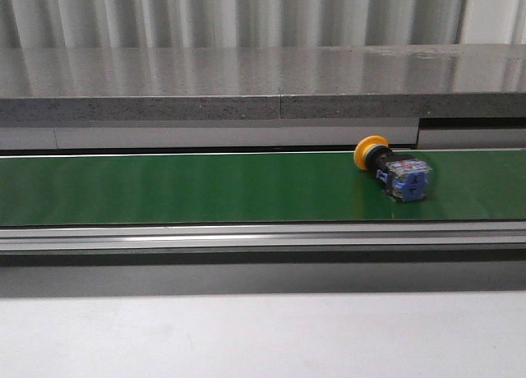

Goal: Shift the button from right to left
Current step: 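Wait while the belt carries the button toward the left gripper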

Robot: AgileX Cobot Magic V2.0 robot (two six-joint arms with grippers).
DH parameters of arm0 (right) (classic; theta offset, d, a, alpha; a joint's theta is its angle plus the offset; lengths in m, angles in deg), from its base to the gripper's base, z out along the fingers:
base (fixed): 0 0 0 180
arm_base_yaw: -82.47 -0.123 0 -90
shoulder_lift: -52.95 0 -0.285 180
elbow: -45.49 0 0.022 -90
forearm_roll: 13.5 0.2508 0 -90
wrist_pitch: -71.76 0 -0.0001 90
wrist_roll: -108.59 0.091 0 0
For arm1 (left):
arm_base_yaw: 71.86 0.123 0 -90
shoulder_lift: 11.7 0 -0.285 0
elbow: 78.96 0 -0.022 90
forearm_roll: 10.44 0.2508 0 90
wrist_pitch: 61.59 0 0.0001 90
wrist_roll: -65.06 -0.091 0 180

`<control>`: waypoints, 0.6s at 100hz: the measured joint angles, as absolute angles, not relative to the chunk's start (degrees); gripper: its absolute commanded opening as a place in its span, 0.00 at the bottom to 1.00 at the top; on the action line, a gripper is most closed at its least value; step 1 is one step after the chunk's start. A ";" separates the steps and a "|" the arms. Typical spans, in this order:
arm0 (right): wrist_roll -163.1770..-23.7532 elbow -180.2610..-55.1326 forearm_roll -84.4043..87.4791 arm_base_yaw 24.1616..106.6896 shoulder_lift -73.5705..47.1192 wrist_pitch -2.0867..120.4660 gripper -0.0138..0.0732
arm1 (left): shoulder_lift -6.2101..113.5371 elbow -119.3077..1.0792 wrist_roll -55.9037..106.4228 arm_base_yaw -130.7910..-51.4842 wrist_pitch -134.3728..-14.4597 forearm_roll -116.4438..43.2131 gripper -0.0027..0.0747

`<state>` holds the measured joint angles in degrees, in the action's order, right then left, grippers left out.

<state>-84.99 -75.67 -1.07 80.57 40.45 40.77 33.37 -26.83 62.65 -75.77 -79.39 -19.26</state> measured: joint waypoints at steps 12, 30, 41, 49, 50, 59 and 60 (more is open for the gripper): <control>-84.99 -75.67 -1.07 80.57 40.45 40.77 0.08 | 37.85 -31.93 62.31 -75.77 -85.59 -18.63 0.70; -84.99 -75.67 -1.07 80.57 40.45 40.77 0.08 | 45.03 -40.20 61.16 -75.90 -93.45 -18.17 0.70; -84.99 -75.67 -1.07 80.57 40.45 40.77 0.08 | 49.54 -44.37 61.07 -78.10 -96.69 -18.19 0.70; -84.99 -75.67 -1.07 80.57 40.45 40.77 0.08 | 53.00 -47.37 61.07 -80.98 -97.98 -18.30 0.70; -84.99 -75.67 -1.07 80.57 40.45 40.77 0.08 | 53.31 -47.62 61.07 -81.60 -97.99 -18.40 0.70; -84.99 -75.67 -1.07 80.57 40.45 40.77 0.08 | 57.27 -50.71 61.07 -85.88 -98.37 -18.85 0.70; -84.99 -75.67 -1.07 80.57 40.45 40.77 0.08 | 57.59 -50.94 61.07 -86.21 -98.37 -19.07 0.70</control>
